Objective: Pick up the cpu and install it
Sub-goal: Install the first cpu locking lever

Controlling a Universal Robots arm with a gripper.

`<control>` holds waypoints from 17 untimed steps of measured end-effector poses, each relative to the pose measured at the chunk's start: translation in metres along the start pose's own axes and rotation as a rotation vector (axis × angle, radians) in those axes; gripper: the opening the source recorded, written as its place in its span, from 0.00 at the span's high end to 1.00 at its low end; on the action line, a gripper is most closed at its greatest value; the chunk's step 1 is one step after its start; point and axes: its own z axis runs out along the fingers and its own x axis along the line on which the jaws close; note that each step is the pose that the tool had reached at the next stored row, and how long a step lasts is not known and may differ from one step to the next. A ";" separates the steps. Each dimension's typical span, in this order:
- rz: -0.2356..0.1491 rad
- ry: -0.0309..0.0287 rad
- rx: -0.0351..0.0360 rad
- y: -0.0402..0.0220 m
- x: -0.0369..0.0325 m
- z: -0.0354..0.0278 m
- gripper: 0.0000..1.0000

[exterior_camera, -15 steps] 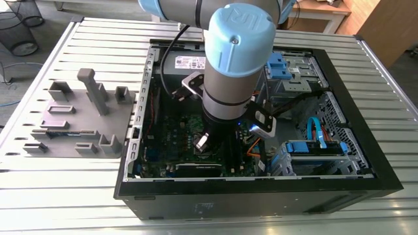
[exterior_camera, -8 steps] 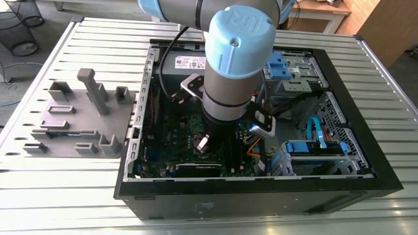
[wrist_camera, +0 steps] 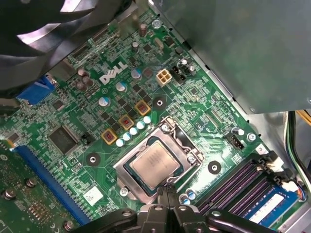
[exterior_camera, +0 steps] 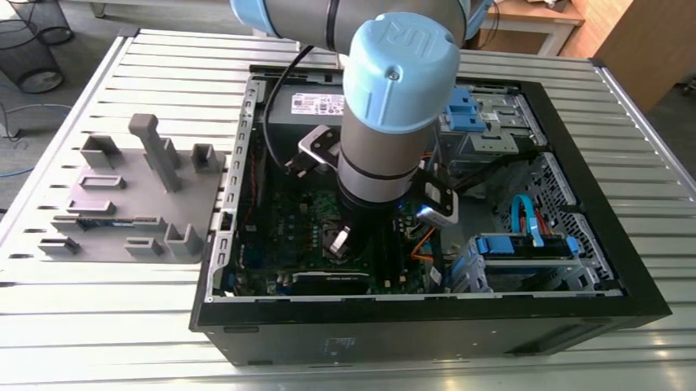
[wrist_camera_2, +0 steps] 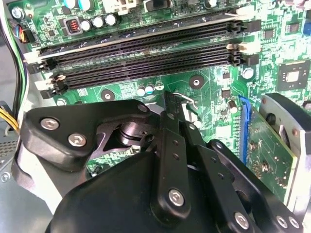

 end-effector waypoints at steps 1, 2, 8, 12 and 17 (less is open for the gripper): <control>-0.006 0.0003 -0.0004 -0.0002 -0.0002 0.0003 0.89; -0.013 0.0005 -0.0009 -0.0005 -0.0003 0.0006 0.89; -0.050 0.0028 -0.0033 -0.0024 -0.0016 0.0028 0.89; -0.075 0.0037 -0.0051 -0.0038 -0.0027 0.0043 0.89; -0.099 0.0043 -0.0072 -0.0046 -0.0027 0.0057 0.89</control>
